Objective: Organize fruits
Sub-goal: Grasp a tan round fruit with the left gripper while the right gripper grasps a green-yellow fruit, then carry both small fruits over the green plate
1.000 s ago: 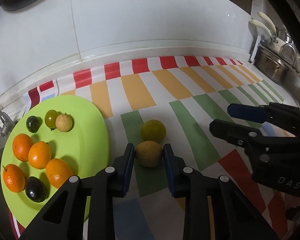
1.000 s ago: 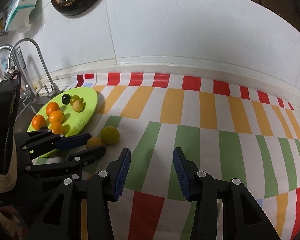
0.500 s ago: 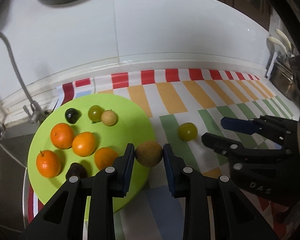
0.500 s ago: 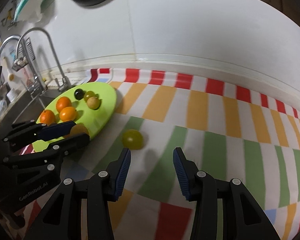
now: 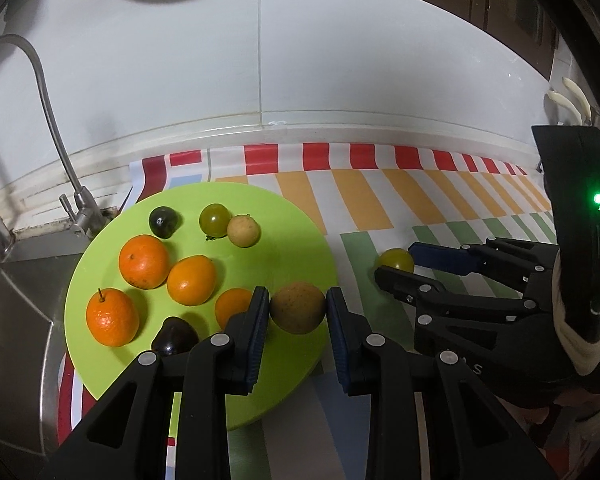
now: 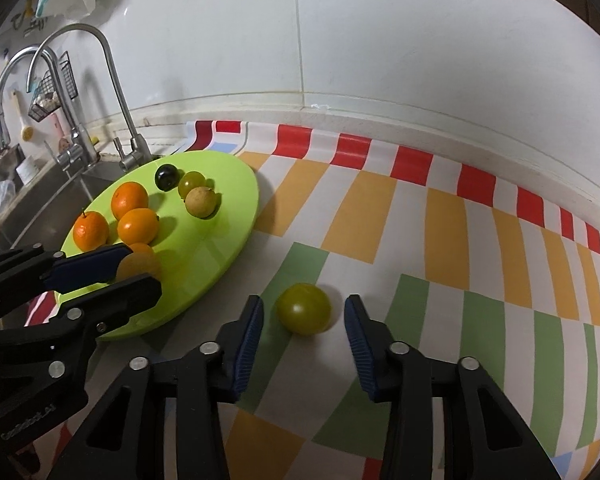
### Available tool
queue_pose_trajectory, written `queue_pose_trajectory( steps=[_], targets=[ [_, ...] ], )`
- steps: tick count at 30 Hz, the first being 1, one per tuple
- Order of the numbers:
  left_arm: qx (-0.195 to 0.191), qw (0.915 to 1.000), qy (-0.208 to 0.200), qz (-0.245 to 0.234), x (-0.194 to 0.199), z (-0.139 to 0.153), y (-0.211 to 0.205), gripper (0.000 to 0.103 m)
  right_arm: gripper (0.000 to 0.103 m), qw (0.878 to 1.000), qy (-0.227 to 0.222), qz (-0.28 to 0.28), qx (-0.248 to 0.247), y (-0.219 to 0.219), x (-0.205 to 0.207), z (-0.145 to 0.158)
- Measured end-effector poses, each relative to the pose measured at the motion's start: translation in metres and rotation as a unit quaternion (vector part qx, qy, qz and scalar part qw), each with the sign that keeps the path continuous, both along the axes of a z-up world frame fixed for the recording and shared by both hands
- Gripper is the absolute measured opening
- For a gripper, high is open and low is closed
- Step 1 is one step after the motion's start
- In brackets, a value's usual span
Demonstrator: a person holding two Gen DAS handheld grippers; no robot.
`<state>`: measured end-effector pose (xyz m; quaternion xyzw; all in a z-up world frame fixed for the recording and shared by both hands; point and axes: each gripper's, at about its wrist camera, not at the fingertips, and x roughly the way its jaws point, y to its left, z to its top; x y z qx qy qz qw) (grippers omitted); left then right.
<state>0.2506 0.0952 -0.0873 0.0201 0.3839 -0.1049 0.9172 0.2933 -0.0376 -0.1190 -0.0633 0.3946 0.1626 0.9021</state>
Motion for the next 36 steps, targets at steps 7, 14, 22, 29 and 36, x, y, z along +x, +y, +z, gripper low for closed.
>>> queue_pose_trajectory(
  steps=[7,14,22,29,36],
  targets=[
    [-0.002,1.0000,-0.004,0.002,-0.003,0.003,0.001,0.029,0.030,1.000,-0.007,-0.004,-0.004,0.000,-0.002,0.002],
    [-0.004,0.9999,-0.014,0.003,-0.017,0.013,0.003,0.029,0.030,1.000,-0.025,-0.008,0.009,-0.002,-0.017,0.022],
    [-0.011,0.9994,-0.030,0.014,-0.040,0.029,0.010,0.029,0.030,0.998,-0.054,-0.008,0.023,0.001,-0.047,0.051],
    [-0.015,0.9980,-0.056,0.026,-0.063,0.048,0.020,0.029,0.030,0.997,-0.072,0.002,0.030,0.010,-0.072,0.068],
    [-0.011,0.9958,-0.081,0.042,-0.084,0.063,0.033,0.029,0.030,0.995,-0.087,0.006,0.039,0.021,-0.091,0.082]
  ],
)
